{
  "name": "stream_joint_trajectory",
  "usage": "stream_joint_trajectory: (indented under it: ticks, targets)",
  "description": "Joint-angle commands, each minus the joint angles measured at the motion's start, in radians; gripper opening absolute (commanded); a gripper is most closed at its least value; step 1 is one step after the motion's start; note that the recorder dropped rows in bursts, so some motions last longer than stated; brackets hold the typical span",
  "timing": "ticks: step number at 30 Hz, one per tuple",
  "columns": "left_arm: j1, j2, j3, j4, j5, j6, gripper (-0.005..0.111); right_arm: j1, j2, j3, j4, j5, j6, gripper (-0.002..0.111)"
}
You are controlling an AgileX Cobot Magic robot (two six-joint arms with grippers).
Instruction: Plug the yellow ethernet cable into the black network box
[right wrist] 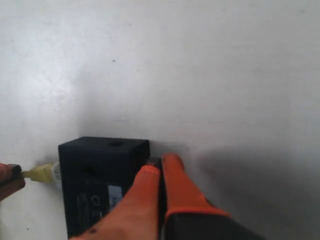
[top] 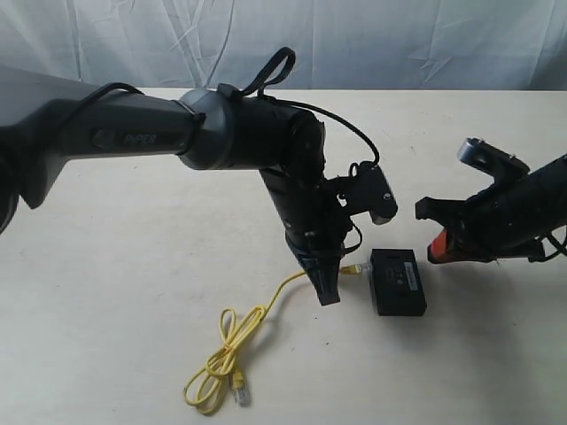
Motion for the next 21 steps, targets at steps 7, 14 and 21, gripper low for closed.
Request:
stream_joint_trajectory:
  ticks: [7, 14, 21]
  targets:
    - [0.005, -0.017, -0.006, 0.006, 0.036, -0.010, 0.000, -0.108, -0.016, 0.000, 0.042, 0.214, -0.090, 0.018]
    - [0.005, -0.032, -0.006, 0.006, 0.036, -0.013, 0.000, -0.107, -0.016, 0.002, 0.045, 0.219, -0.104, 0.031]
    - [0.005, -0.032, -0.006, 0.016, 0.032, -0.012, 0.000, -0.107, 0.027, 0.011, 0.062, 0.219, -0.109, 0.031]
